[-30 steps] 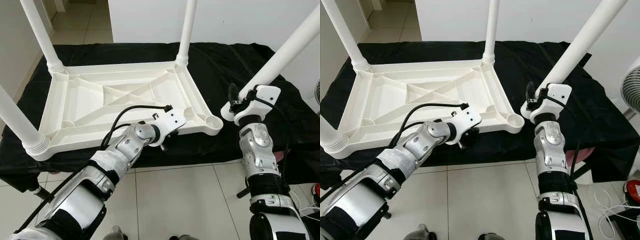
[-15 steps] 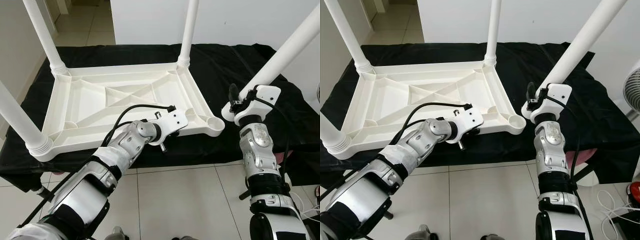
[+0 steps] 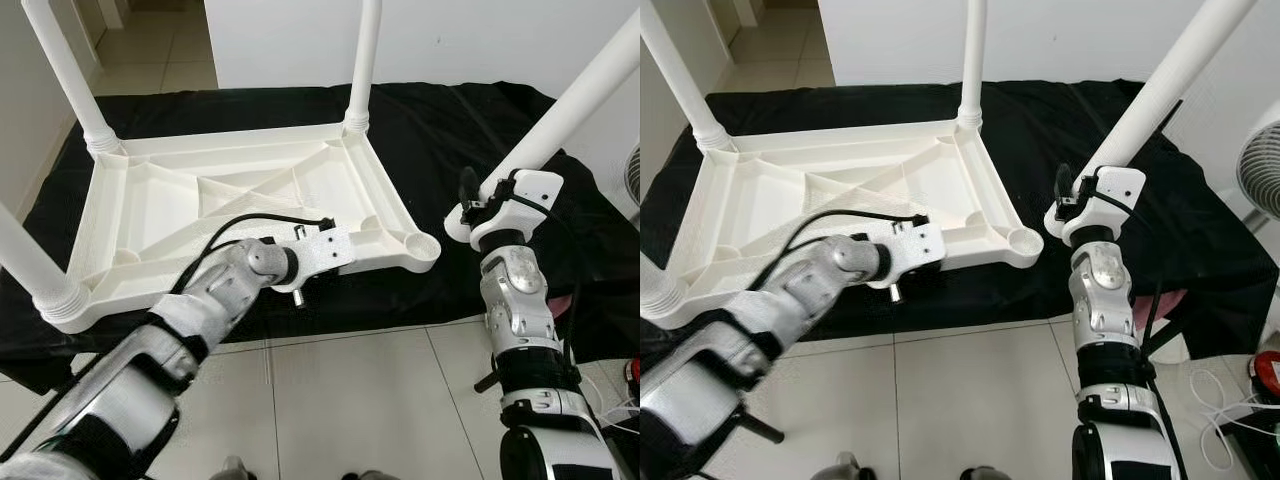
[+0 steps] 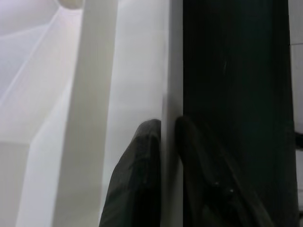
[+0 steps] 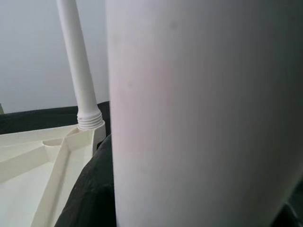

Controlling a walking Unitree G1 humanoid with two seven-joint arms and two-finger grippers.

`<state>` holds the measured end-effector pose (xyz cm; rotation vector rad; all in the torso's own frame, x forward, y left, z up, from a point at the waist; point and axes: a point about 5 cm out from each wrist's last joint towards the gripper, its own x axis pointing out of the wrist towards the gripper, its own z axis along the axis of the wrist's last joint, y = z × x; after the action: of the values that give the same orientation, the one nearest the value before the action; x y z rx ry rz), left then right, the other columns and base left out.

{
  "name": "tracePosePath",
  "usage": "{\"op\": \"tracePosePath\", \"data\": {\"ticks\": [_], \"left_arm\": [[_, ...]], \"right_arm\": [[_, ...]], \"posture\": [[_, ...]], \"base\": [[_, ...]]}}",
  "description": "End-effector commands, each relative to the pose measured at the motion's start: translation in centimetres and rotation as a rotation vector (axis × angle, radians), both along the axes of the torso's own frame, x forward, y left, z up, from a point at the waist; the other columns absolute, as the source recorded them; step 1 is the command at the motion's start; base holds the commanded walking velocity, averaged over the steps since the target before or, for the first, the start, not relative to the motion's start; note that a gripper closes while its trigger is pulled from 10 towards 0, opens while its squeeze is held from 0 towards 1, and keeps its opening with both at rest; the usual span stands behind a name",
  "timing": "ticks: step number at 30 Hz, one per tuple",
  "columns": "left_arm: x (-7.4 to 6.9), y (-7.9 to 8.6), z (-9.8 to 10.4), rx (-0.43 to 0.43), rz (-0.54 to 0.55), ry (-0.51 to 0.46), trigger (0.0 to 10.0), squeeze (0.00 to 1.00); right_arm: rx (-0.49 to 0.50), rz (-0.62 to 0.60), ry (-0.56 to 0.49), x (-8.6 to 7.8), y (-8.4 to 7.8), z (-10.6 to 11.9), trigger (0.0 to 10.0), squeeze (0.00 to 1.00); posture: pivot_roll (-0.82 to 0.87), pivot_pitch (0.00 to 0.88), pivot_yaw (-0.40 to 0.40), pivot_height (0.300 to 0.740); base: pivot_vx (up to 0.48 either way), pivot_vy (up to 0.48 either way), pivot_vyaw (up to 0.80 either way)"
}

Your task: Building children table

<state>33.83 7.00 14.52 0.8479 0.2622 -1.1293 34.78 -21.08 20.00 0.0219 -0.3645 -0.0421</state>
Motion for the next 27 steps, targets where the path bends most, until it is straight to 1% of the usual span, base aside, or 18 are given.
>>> {"op": "tracePosePath", "data": {"ticks": [1,2,3,4,7,8,9,10,12,15,17,18,19,21,22,23,25,27], "left_arm": [[-0.5,1.6,-0.9,0.05,-0.019,0.076,10.0,0.0],[-0.6,3.0,-0.4,0.043,-0.002,0.088,10.0,0.0],[-0.6,3.0,-0.4,0.043,-0.002,0.088,10.0,0.0],[-0.7,3.4,-0.3,0.039,0.003,0.093,10.0,0.0],[-1.1,5.7,0.1,0.077,0.005,0.101,10.0,0.0],[-1.1,6.5,0.2,0.083,0.026,0.096,10.0,0.0],[-1.0,6.9,0.3,0.084,0.043,0.092,10.0,0.0],[-1.0,6.9,0.3,0.084,0.043,0.092,10.0,0.0],[-0.9,7.4,0.6,0.095,0.054,0.082,10.0,0.0],[-0.9,7.3,1.1,0.079,0.059,0.066,10.0,0.0],[-0.8,6.7,1.5,0.047,0.068,0.06,10.0,0.0],[-0.7,6.2,2.0,0.008,0.071,0.055,10.0,0.0],[-0.7,6.2,2.0,0.008,0.071,0.055,10.0,0.0],[-0.6,5.3,2.7,-0.048,0.067,0.049,10.0,0.0],[-0.6,4.9,3.0,-0.058,0.057,0.043,10.0,0.36],[-0.7,4.7,3.1,-0.068,0.048,0.046,10.0,1.0],[-0.7,4.5,3.2,-0.075,0.042,0.048,10.0,1.0],[-0.9,3.7,3.2,-0.068,0.02,0.04,10.0,1.0]], "right_arm": [[-0.009,-0.007,0.002,0.0,-0.1,0.0,10.0,0.0],[-0.009,-0.002,0.003,0.1,0.0,0.0,10.0,0.0],[-0.009,-0.002,0.003,0.1,0.0,0.0,10.0,0.0],[-0.01,-0.001,0.004,0.1,0.1,-0.1,10.0,0.0],[-0.014,0.009,0.005,0.2,0.2,0.0,10.0,0.0],[-0.017,0.012,0.006,0.3,0.2,0.0,10.0,0.0],[-0.018,0.014,0.007,0.3,0.3,0.0,10.0,0.0],[-0.018,0.014,0.007,0.3,0.3,0.0,10.0,0.0],[-0.019,0.019,0.008,0.3,0.3,0.1,10.0,0.0],[-0.021,0.026,0.01,0.4,0.5,0.1,10.0,0.0],[-0.03,0.047,0.017,0.5,0.9,0.0,10.0,0.0],[-0.035,0.061,0.02,0.5,1.3,-0.1,10.0,0.0],[-0.035,0.061,0.02,0.5,1.3,-0.1,10.0,0.0],[-0.041,0.078,0.025,0.5,1.7,-0.2,10.0,0.0],[-0.044,0.083,0.027,0.5,1.8,-0.3,10.0,0.0],[-0.045,0.087,0.027,0.6,1.8,-0.3,10.0,0.0],[-0.045,0.089,0.027,0.6,1.9,-0.2,10.0,0.0],[-0.052,0.092,0.024,0.6,1.8,-0.1,10.0,0.0]], "posture": [[0.03,0.062,0.016,0.74],[0.03,0.063,0.013,0.74],[0.03,0.063,0.013,0.74],[0.03,0.063,0.013,0.74],[0.04,0.065,0.005,0.74],[0.04,0.067,0.0,0.74],[0.04,0.067,0.0,0.74],[0.04,0.067,0.0,0.74],[0.04,0.067,-0.004,0.74],[0.04,0.066,-0.01,0.74],[0.04,0.065,-0.015,0.74],[0.04,0.065,-0.016,0.74],[0.04,0.065,-0.016,0.74],[0.04,0.063,-0.022,0.74],[0.03,0.061,-0.024,0.74],[0.03,0.061,-0.024,0.74],[0.03,0.061,-0.024,0.74],[0.03,0.059,-0.025,0.74]], "base": [[0.0,0.0,0.0],[0.0,0.0,0.0],[0.0,0.0,0.0],[0.0,0.0,0.0],[0.0,0.0,0.0],[0.0,0.0,0.0],[0.0,0.0,0.0],[0.0,0.0,0.0],[0.0,0.0,0.0],[0.0,0.0,0.0],[0.0,0.0,0.0],[0.0,0.0,0.0],[0.0,0.0,0.0],[0.0,0.0,0.0],[0.0,0.0,0.0],[0.0,0.0,0.0],[0.0,0.0,0.0],[0.0,0.0,0.0]]}}
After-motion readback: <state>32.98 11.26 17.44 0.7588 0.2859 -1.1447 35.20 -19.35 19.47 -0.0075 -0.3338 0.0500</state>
